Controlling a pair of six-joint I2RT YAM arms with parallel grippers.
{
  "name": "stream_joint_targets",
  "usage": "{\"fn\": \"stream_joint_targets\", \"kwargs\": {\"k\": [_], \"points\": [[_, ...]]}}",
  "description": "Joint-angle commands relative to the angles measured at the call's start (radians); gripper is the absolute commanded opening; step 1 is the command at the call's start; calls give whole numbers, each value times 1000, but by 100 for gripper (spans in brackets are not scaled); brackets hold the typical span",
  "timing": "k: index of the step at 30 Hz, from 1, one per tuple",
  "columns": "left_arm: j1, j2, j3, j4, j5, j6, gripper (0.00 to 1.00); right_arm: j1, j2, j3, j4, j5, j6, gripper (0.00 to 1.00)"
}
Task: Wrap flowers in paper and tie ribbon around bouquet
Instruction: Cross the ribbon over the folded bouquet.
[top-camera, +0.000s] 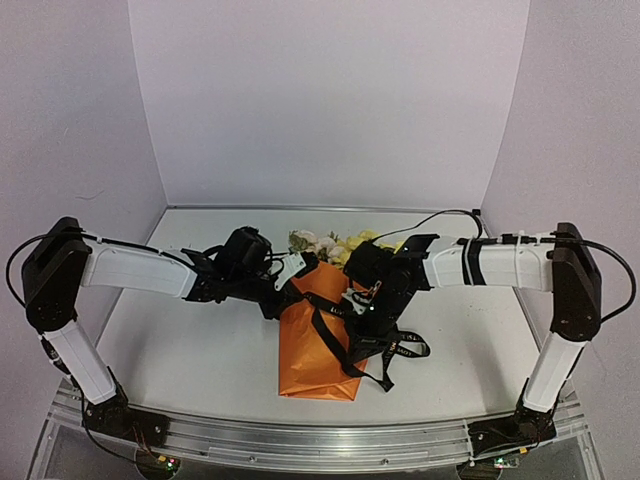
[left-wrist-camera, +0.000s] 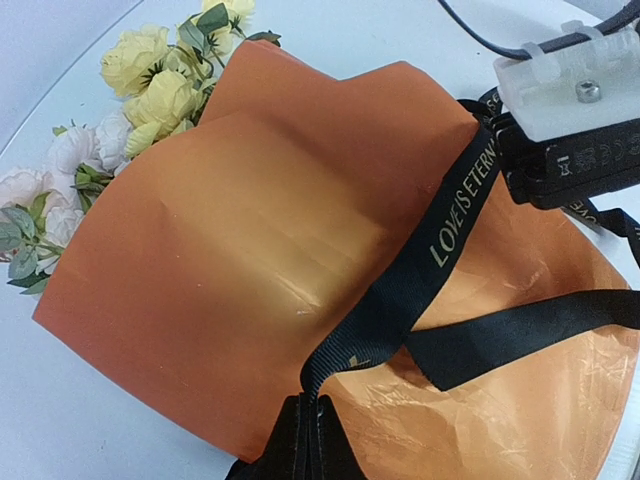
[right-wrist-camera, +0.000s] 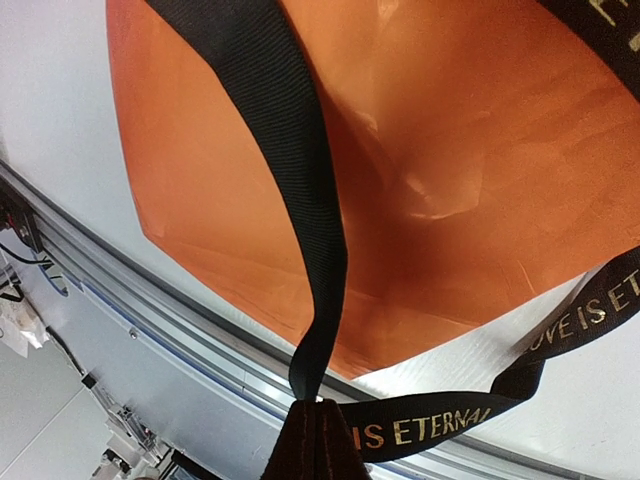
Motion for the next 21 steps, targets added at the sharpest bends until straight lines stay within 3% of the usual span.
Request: {"fn": "stream_joint_targets", "kwargs": {"k": [1, 10, 21], "points": [[2, -53, 25, 33, -11, -6, 0, -2, -32, 56, -8, 8, 6, 0], [2, -74, 24, 42, -19, -13, 0, -11, -10, 111, -35, -4, -5, 0], [17, -63, 35, 49, -24, -8, 0, -10, -70, -18, -37, 6, -17, 0]]}}
